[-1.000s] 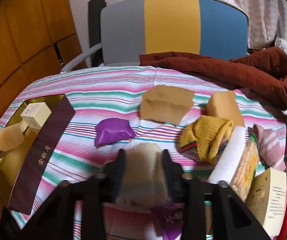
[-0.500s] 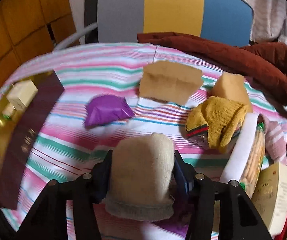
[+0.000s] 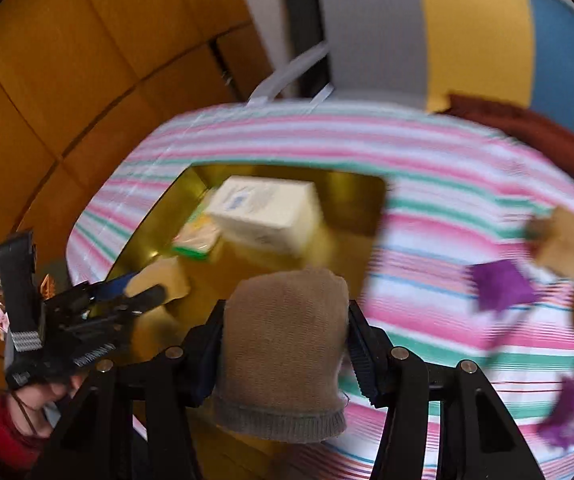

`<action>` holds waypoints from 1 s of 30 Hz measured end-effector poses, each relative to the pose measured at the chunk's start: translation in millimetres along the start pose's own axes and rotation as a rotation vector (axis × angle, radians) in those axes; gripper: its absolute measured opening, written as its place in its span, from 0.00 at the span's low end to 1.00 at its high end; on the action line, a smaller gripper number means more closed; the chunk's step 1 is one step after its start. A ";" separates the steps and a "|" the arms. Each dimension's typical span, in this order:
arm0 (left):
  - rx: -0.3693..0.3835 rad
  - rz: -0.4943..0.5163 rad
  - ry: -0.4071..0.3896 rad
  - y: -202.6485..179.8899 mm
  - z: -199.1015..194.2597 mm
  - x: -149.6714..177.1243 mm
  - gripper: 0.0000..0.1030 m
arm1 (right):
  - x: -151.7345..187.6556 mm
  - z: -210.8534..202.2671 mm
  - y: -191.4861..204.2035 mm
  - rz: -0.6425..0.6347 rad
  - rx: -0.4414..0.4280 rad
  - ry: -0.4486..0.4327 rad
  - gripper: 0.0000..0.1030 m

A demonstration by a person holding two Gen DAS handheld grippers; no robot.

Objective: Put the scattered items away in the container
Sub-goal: 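Carry the sponge and sock into the gold tray and release both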

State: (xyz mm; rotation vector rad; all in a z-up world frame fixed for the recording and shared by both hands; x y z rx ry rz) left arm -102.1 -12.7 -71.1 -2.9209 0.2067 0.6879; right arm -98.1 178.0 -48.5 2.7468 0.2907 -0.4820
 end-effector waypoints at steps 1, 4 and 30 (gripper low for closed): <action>-0.009 -0.004 -0.004 2.7 0.3 -2.1 0.51 | -3.4 8.2 7.8 -0.004 -0.001 0.012 0.54; -0.031 -0.020 -0.011 11.3 1.6 -7.6 0.53 | -11.1 33.4 25.8 0.010 -0.005 0.039 0.54; 0.029 -0.244 -0.097 33.4 -31.1 -6.5 0.71 | 13.6 -64.2 -5.9 0.064 -0.017 -0.249 0.76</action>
Point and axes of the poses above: each gripper's, at about its wrist camera, not at the fingertips, and z roughly the way its jaws point, y to its left, x to its underside, the point moved 5 cm from there along z, roughly the way its jaws point, and after that the axes turned 9 degrees about y, right-handed, at the moved point
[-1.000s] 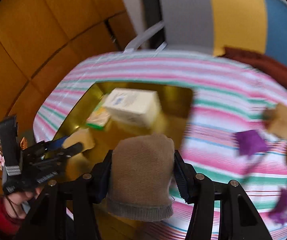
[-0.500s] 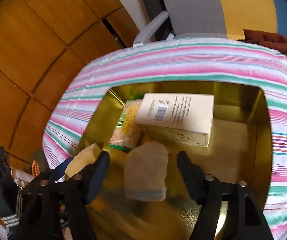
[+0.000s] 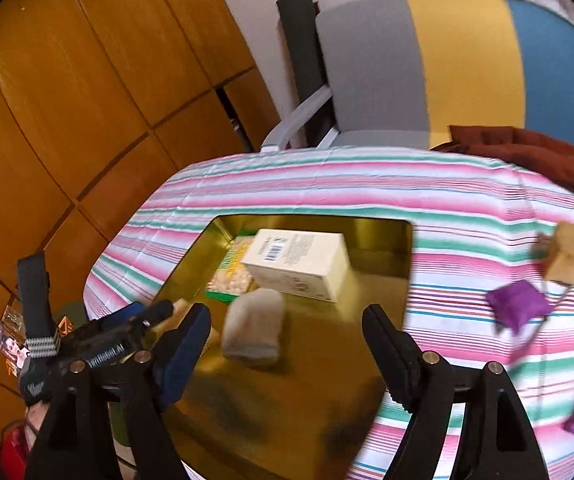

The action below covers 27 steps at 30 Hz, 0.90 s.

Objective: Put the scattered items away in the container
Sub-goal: 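Carry the sponge and sock into the gold tray and release both, then move both grippers back from the tray toward the pile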

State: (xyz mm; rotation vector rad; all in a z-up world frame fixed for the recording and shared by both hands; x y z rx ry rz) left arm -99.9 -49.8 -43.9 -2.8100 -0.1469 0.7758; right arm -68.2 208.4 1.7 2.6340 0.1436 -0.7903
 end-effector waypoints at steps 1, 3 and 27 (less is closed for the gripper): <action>-0.001 -0.005 -0.003 -0.5 -1.4 0.6 0.71 | 1.9 -4.8 -4.9 0.004 0.009 -0.005 0.76; -0.012 -0.011 -0.007 -3.8 -5.3 2.9 0.71 | 7.9 -13.2 -17.7 0.017 0.033 -0.009 0.77; 0.202 0.352 0.014 -167.9 -30.7 60.2 0.71 | 87.7 -90.3 -173.1 0.238 0.307 -0.005 0.77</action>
Point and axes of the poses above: each gripper's, at about its wrist camera, not at the fingertips, and z roughly the way its jaws point, y to its left, x to its underside, the point moved 5 cm from there along z, roughly the way its jaws point, and after that the axes turned 9 degrees about y, right-handed, at the moved point
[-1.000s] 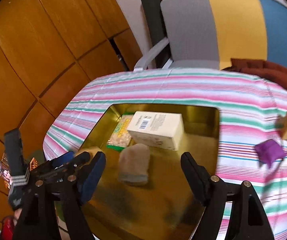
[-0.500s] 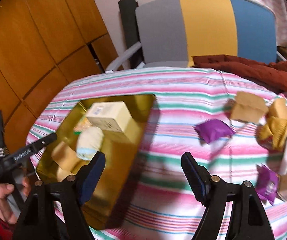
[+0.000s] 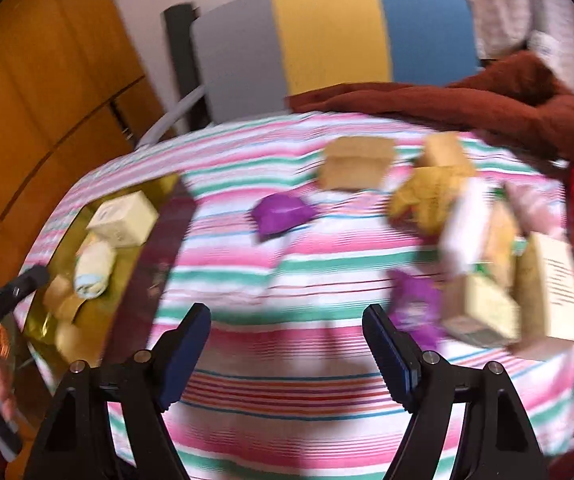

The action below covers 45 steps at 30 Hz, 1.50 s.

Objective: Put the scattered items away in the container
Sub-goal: 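Move both grippers back from the tray toward the pile, then grasp the purple snack packet with left gripper while right gripper grasps the cream box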

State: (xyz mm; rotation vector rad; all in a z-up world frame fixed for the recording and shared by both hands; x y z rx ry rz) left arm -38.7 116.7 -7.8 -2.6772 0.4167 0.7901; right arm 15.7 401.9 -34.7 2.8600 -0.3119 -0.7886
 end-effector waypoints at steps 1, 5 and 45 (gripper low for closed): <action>0.006 0.007 0.003 -3.8 0.9 0.6 0.71 | -2.6 -4.6 -10.1 0.021 0.019 -0.015 0.77; 0.043 0.061 0.014 -34.0 5.0 1.3 0.71 | -12.8 -25.8 -63.7 0.116 0.154 -0.087 0.77; 0.119 0.535 0.274 -264.6 174.0 25.7 0.55 | -4.4 19.8 -187.1 0.405 0.237 0.095 0.51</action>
Point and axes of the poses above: each gripper's, at about its wrist camera, not at the fingertips, and z roughly the way its jaws point, y to its left, x to its underside, the point moved 5 cm from there along z, roughly the way its jaws point, and after that the axes turned 9 degrees about y, right-handed, at the moved point
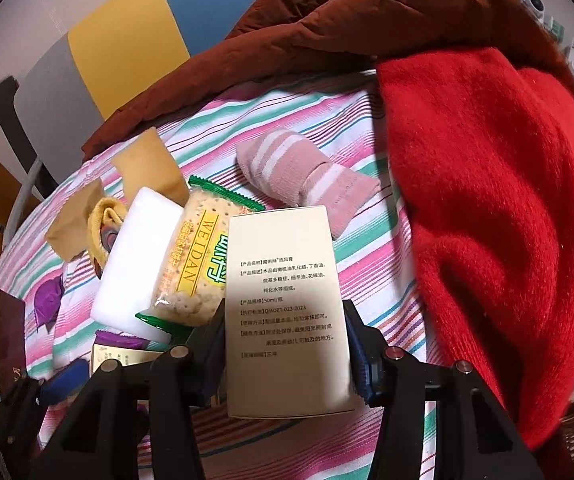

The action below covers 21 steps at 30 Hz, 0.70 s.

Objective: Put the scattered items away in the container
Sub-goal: 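Grasp the purple snack packet with left gripper while right gripper grasps the cream box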

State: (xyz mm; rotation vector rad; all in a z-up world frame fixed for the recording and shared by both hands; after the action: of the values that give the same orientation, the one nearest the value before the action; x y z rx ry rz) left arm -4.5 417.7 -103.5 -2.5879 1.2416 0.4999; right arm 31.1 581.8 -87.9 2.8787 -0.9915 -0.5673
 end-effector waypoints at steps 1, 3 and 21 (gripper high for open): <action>-0.011 0.007 -0.016 0.6 0.5 -0.4 0.54 | -0.5 0.5 -0.2 -0.005 0.000 0.000 0.51; -0.004 0.026 -0.040 2.9 -1.2 1.9 0.53 | -0.5 0.8 0.9 -0.010 0.001 -0.001 0.51; 0.041 -0.073 -0.142 26.9 -29.6 44.2 0.44 | -2.7 -17.9 12.0 -0.071 -0.004 -0.089 0.50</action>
State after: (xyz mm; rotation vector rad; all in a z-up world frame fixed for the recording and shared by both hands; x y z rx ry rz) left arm 6.2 359.6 -95.5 -2.5052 1.0954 0.6246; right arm 28.5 572.5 -68.5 2.9186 -0.9008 -0.7075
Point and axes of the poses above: each gripper's, at about its wrist camera, not at the fingertips, and z roughly the way its jaws point, y to its left, x to its underside, the point moved 5 cm from there along z, roughly the way its jaws point, and after that the axes turned 9 degrees about y, right-handed, at the moved point
